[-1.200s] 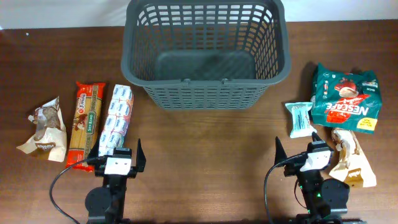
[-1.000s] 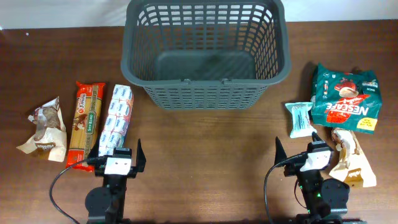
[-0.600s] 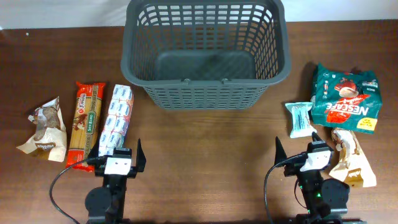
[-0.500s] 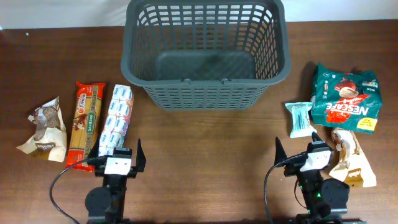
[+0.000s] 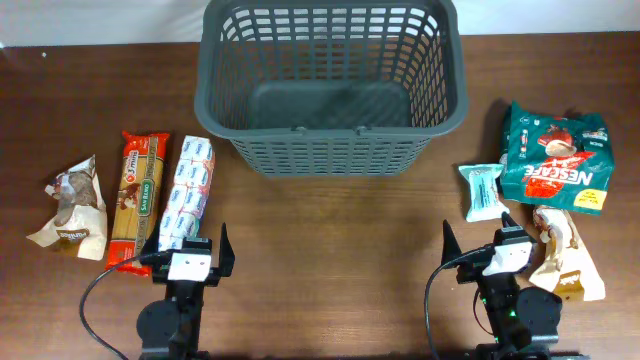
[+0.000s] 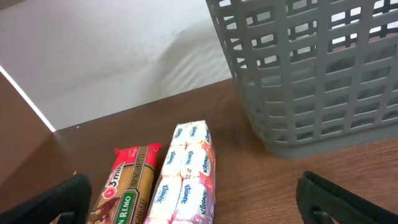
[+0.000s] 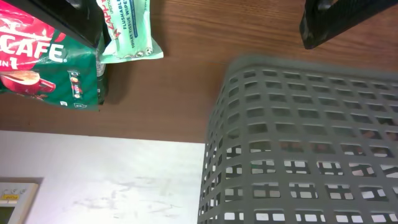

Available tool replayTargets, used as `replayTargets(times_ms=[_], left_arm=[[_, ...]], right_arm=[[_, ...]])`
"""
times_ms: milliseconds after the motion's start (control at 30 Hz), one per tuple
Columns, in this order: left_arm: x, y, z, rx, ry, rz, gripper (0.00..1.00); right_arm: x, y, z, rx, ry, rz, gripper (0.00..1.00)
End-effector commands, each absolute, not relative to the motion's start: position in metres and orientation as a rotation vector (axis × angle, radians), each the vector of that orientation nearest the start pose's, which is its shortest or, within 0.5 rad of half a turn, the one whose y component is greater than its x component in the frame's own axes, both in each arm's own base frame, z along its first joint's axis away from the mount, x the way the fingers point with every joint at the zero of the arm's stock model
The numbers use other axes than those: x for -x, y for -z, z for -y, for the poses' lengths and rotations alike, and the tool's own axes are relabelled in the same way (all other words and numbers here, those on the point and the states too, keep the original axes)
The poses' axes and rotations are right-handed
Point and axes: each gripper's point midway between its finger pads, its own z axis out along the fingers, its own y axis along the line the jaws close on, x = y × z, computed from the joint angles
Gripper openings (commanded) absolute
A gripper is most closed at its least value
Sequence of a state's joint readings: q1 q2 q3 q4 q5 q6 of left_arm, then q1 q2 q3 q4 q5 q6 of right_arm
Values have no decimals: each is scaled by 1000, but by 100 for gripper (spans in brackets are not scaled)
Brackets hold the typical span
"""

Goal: Pack container

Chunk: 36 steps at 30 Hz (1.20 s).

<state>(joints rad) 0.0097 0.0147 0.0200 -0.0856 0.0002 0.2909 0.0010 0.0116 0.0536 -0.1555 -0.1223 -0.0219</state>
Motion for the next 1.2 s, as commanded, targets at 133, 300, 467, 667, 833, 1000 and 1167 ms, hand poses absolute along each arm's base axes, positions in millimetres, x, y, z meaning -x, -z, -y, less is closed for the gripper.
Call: replayTargets(times_ms=[133, 300, 467, 667, 833, 1000, 1167], left_arm=[[-246, -157, -2, -229, -220, -1636, 99], [-246, -160, -2, -229, -220, -1627, 99], [-246, -157, -1, -231, -216, -1638, 99], [-242, -168, 2, -196, -147, -1659, 99], [-235, -193, -3, -143, -130, -1791, 99], [-261, -242, -15, -105, -183, -1876, 99], [-312, -270, -29, -78, -191, -2004, 99]], right_arm=[[-241, -157, -24, 111, -106, -1679, 99], [-241, -157, -24, 111, -106, -1679, 99], [-242, -157, -18, 88, -80, -1680, 99], [-238, -160, -33, 152, -153, -1684, 99], [-228, -180, -32, 144, -155, -1761, 99], [-226, -239, 1, 106, 92, -1845, 99], [-230, -292, 37, 25, 328, -2028, 99]])
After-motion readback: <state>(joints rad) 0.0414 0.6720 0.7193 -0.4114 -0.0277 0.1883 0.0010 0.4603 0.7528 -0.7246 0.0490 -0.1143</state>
